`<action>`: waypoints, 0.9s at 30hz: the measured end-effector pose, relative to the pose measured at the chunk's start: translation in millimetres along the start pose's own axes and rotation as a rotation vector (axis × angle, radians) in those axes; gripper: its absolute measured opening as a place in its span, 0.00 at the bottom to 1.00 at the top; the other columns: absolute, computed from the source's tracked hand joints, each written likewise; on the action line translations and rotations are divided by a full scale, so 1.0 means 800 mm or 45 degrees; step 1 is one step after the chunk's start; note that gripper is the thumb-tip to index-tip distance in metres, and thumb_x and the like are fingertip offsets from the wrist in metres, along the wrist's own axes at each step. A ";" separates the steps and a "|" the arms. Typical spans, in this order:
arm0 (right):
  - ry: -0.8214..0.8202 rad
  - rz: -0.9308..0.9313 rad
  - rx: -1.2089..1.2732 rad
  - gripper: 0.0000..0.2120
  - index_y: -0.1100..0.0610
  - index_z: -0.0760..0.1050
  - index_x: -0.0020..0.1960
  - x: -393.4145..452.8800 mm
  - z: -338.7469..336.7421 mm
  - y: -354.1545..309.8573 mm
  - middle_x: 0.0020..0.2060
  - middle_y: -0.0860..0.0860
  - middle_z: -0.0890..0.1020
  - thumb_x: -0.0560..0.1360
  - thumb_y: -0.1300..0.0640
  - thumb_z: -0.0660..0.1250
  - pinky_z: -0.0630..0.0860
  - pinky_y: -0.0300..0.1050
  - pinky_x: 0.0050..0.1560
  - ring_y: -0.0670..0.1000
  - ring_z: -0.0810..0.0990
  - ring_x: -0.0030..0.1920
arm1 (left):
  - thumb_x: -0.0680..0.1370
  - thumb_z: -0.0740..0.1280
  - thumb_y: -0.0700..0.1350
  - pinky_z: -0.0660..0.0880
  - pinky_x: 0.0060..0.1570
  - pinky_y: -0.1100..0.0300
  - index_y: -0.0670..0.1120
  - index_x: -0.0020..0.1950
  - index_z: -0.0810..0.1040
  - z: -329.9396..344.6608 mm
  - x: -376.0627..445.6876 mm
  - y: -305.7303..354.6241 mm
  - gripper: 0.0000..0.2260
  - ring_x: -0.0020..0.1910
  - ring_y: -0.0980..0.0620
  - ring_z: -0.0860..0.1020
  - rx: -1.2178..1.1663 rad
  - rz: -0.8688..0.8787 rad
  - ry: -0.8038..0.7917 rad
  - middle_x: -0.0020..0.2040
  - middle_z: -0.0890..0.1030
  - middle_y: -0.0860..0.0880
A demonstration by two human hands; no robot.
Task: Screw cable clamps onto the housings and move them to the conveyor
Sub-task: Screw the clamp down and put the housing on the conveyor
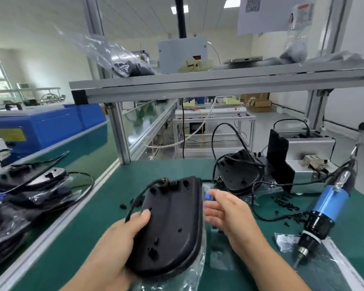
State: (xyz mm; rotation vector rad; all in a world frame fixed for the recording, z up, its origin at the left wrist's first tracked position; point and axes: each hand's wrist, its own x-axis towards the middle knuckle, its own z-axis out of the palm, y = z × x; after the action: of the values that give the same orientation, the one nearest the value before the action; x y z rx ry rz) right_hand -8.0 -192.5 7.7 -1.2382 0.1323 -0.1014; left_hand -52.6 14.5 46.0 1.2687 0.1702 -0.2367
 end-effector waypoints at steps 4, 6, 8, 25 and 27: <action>-0.094 0.102 -0.238 0.17 0.61 0.80 0.53 -0.010 0.003 0.003 0.40 0.59 0.85 0.81 0.50 0.59 0.79 0.42 0.35 0.52 0.83 0.36 | 0.80 0.64 0.43 0.80 0.34 0.54 0.42 0.49 0.84 0.005 0.002 -0.047 0.10 0.40 0.42 0.85 0.141 -0.028 0.056 0.44 0.86 0.41; -0.104 0.186 -0.343 0.22 0.56 0.79 0.56 -0.013 -0.001 0.003 0.45 0.57 0.86 0.81 0.41 0.56 0.80 0.47 0.43 0.54 0.85 0.44 | 0.81 0.62 0.45 0.80 0.45 0.51 0.45 0.54 0.82 0.012 0.005 -0.059 0.10 0.45 0.43 0.85 0.182 -0.002 0.066 0.46 0.86 0.44; -0.091 0.141 -0.554 0.24 0.52 0.80 0.56 -0.016 -0.006 0.002 0.49 0.50 0.86 0.77 0.35 0.58 0.79 0.50 0.53 0.52 0.83 0.50 | 0.82 0.62 0.47 0.79 0.54 0.48 0.48 0.58 0.81 0.019 0.005 -0.067 0.10 0.49 0.45 0.84 0.248 0.019 0.065 0.49 0.86 0.47; -0.164 -0.023 -1.567 0.11 0.45 0.80 0.48 -0.062 -0.040 -0.021 0.40 0.40 0.81 0.72 0.40 0.66 0.73 0.37 0.45 0.42 0.77 0.43 | 0.79 0.59 0.57 0.74 0.48 0.65 0.64 0.48 0.81 -0.040 -0.015 -0.035 0.10 0.44 0.64 0.81 0.965 0.429 0.035 0.46 0.85 0.62; -0.129 -0.048 -1.449 0.14 0.48 0.79 0.58 -0.045 -0.040 -0.032 0.49 0.43 0.82 0.72 0.49 0.68 0.73 0.37 0.51 0.40 0.79 0.47 | 0.78 0.66 0.48 0.76 0.51 0.67 0.63 0.48 0.83 -0.040 -0.014 -0.032 0.10 0.47 0.65 0.81 1.014 0.504 -0.039 0.48 0.84 0.63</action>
State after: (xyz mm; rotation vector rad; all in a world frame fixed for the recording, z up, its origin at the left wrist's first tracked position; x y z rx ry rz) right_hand -48.4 -225.7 23.4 -2.3775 0.0730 0.0169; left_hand -70.2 38.8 15.7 2.0515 -0.2300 0.0330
